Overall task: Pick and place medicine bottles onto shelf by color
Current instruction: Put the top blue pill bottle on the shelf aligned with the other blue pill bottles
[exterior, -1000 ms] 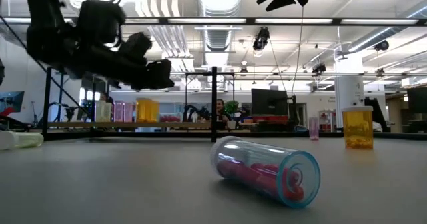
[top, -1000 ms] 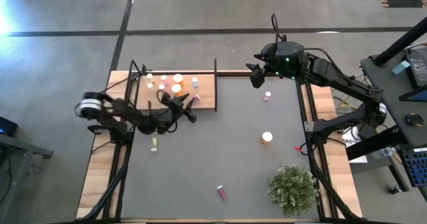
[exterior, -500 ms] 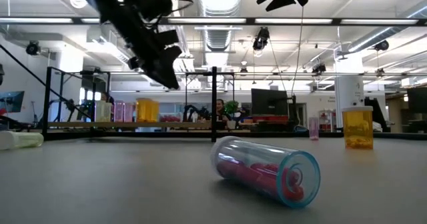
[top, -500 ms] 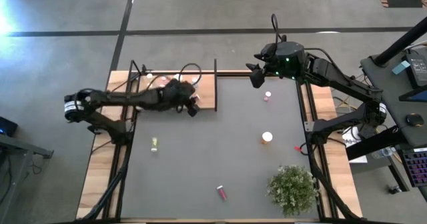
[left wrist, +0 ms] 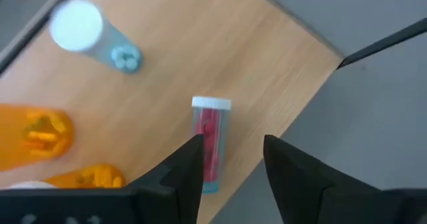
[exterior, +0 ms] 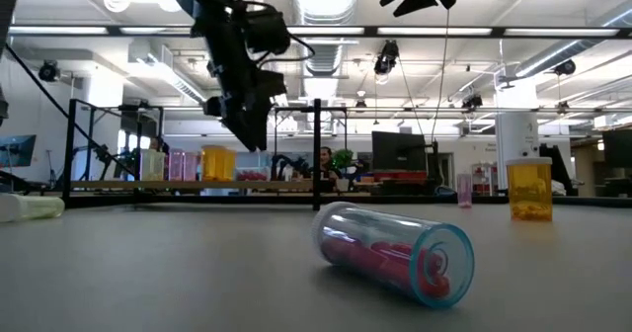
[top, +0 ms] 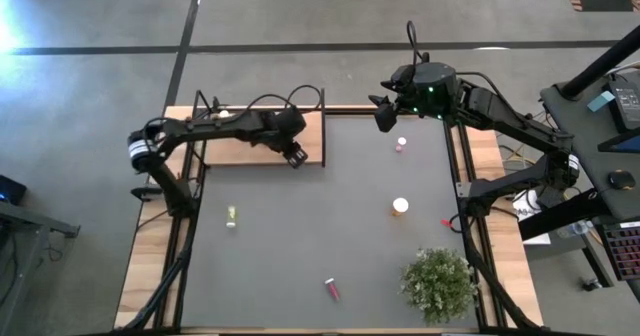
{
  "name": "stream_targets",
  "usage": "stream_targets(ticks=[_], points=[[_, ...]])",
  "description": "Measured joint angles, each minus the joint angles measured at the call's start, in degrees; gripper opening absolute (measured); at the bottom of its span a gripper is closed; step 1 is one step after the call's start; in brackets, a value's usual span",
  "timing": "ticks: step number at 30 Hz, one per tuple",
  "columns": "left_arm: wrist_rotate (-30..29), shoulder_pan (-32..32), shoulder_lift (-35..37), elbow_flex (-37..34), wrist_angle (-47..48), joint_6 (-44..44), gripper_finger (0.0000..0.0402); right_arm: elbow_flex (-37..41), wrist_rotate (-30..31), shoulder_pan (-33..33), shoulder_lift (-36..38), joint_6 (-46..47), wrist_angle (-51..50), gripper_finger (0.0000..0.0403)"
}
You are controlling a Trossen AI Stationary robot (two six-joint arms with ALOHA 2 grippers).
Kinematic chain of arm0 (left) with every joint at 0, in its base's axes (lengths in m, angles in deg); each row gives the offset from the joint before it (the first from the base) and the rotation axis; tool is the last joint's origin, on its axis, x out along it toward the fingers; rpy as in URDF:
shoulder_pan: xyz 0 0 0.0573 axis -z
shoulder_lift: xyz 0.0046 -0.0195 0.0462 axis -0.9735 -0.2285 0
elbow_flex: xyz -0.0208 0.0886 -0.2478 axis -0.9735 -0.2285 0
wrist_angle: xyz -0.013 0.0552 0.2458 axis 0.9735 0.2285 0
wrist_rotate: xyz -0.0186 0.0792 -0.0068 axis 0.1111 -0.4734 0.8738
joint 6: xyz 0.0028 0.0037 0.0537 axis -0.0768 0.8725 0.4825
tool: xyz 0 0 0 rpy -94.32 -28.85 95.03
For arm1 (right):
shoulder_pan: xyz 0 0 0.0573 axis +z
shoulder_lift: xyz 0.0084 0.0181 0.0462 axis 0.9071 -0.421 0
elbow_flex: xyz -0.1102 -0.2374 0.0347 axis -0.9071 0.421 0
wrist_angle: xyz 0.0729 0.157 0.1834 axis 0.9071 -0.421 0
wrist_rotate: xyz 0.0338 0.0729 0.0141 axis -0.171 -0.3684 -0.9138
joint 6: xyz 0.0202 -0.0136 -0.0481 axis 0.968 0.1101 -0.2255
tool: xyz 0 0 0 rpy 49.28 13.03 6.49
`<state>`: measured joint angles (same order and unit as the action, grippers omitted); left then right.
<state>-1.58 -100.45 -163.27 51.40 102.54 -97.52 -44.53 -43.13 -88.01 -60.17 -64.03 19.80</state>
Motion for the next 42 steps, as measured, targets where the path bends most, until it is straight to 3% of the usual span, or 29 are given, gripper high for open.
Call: stream_targets(ticks=[10,37,42], points=[[-0.86,-0.04,-4.04,2.75,1.88,1.41,0.0175,0.00,0.00,-0.01,-0.01,0.00,0.00,0.0233],[-1.34,-1.76,-8.59,1.61,-2.89,3.21,0.0175,0.00,0.00,0.01,-0.01,0.00,0.00,0.0233],[-1.34,-1.88,-8.62,1.24,-2.97,3.19,0.0145,0.00,0.00,0.01,0.00,0.00,0.00,0.0233]])
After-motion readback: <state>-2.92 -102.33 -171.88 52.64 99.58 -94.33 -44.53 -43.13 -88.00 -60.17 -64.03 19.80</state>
